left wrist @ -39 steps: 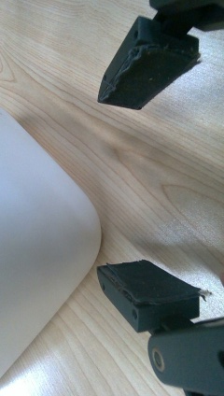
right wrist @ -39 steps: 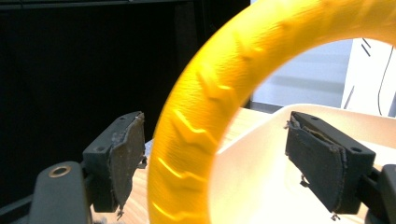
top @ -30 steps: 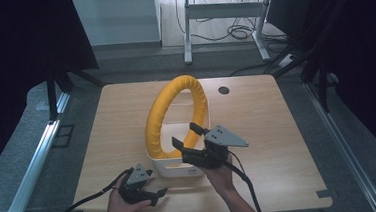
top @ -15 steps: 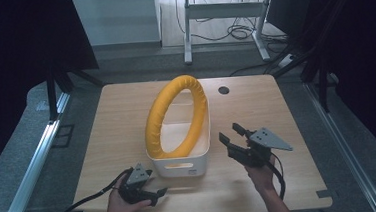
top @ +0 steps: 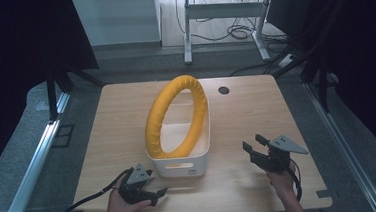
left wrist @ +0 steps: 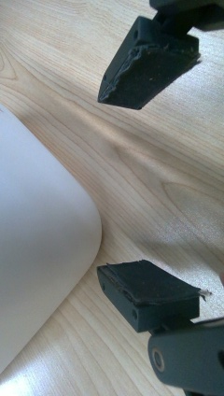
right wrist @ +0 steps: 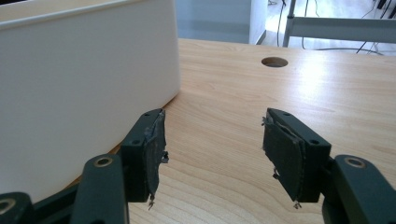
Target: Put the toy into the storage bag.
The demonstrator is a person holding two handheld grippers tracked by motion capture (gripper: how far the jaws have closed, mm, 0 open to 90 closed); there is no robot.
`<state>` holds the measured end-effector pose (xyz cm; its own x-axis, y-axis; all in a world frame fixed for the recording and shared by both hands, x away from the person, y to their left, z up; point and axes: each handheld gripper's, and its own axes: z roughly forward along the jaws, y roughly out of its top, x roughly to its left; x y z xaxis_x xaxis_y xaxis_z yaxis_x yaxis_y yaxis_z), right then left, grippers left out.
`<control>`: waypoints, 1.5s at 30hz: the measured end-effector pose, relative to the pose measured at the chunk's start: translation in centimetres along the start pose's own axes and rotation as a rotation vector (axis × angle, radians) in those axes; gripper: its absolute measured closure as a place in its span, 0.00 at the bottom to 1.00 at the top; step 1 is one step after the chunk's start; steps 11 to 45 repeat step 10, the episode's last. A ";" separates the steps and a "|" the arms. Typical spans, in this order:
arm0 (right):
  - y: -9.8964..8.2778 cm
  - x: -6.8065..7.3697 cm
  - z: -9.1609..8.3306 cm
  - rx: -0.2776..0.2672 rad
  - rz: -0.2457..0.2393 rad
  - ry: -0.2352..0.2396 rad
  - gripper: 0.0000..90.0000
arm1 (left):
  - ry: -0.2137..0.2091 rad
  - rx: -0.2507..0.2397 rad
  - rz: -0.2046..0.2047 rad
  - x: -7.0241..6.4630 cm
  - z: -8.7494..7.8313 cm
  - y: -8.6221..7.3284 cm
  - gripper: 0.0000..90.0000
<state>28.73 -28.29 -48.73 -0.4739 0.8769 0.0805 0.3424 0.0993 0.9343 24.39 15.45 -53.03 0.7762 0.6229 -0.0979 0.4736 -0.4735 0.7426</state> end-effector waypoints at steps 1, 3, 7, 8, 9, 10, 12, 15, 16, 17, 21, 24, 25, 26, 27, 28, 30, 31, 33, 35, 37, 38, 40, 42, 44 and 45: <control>0.0 0.0 0.1 0.001 -0.002 0.001 0.43 | 0.001 0.000 0.001 0.0 0.0 0.0 0.17; -0.1 0.1 0.1 0.004 -0.015 0.009 0.43 | 0.000 0.001 0.002 0.0 0.0 0.0 0.17; -0.1 0.4 0.1 0.006 -0.032 0.027 0.43 | -0.002 0.002 0.000 0.0 0.1 0.0 0.17; -0.1 0.4 0.2 0.007 -0.035 0.027 0.43 | -0.003 0.003 0.000 0.0 0.1 0.0 0.17; -0.2 0.5 0.2 0.013 -0.038 0.028 0.43 | -0.004 0.002 0.000 0.0 0.1 0.0 0.17; -0.3 0.5 0.3 0.026 -0.044 0.028 0.42 | -0.005 0.002 -0.001 0.1 0.2 0.0 0.17; -0.3 0.5 0.3 0.026 -0.044 0.028 0.42 | -0.005 0.002 -0.001 0.1 0.2 0.0 0.17; -0.3 0.5 0.3 0.026 -0.044 0.028 0.42 | -0.005 0.002 -0.001 0.1 0.2 0.0 0.17; -0.3 0.5 0.3 0.026 -0.044 0.028 0.42 | -0.005 0.002 -0.001 0.1 0.2 0.0 0.17; -0.3 0.5 0.3 0.026 -0.044 0.028 0.42 | -0.005 0.002 -0.001 0.1 0.2 0.0 0.17; -0.3 0.5 0.3 0.026 -0.044 0.028 0.42 | -0.005 0.002 -0.001 0.1 0.2 0.0 0.17; -0.3 0.5 0.3 0.026 -0.044 0.028 0.42 | -0.005 0.002 -0.001 0.1 0.2 0.0 0.17; -0.3 0.5 0.3 0.026 -0.044 0.028 0.42 | -0.005 0.002 -0.001 0.1 0.2 0.0 0.17; -0.3 0.5 0.3 0.026 -0.044 0.028 0.42 | -0.005 0.002 -0.001 0.1 0.2 0.0 0.17; -0.3 0.5 0.3 0.026 -0.044 0.028 0.42 | -0.005 0.002 -0.001 0.1 0.2 0.0 0.17; -0.3 0.5 0.3 0.026 -0.044 0.028 0.42 | -0.005 0.002 -0.001 0.1 0.2 0.0 0.17; -0.3 0.5 0.3 0.026 -0.044 0.028 0.42 | -0.005 0.002 -0.001 0.1 0.2 0.0 0.17; -0.3 0.5 0.3 0.026 -0.044 0.028 0.42 | -0.005 0.002 -0.001 0.1 0.2 0.0 0.17; -0.3 0.5 0.3 0.026 -0.044 0.028 0.42 | -0.005 0.002 -0.001 0.1 0.2 0.0 0.17; -0.3 0.5 0.3 0.026 -0.044 0.028 0.42 | -0.005 0.002 -0.001 0.1 0.2 0.0 0.17; -0.3 0.5 0.3 0.026 -0.044 0.028 0.42 | -0.005 0.002 -0.001 0.1 0.2 0.0 0.17; -0.3 0.5 0.3 0.026 -0.044 0.028 0.42 | -0.005 0.002 -0.001 0.1 0.2 0.0 0.17; -0.3 0.5 0.3 0.026 -0.044 0.028 0.42 | -0.005 0.002 -0.001 0.1 0.2 0.0 0.17; -0.3 0.5 0.3 0.026 -0.044 0.028 0.42 | -0.005 0.002 -0.001 0.1 0.2 0.0 0.17; -0.3 0.5 0.3 0.026 -0.044 0.028 0.42 | -0.005 0.002 -0.001 0.1 0.2 0.0 0.17; -0.3 0.5 0.3 0.026 -0.044 0.028 0.42 | -0.005 0.002 -0.001 0.1 0.2 0.0 0.17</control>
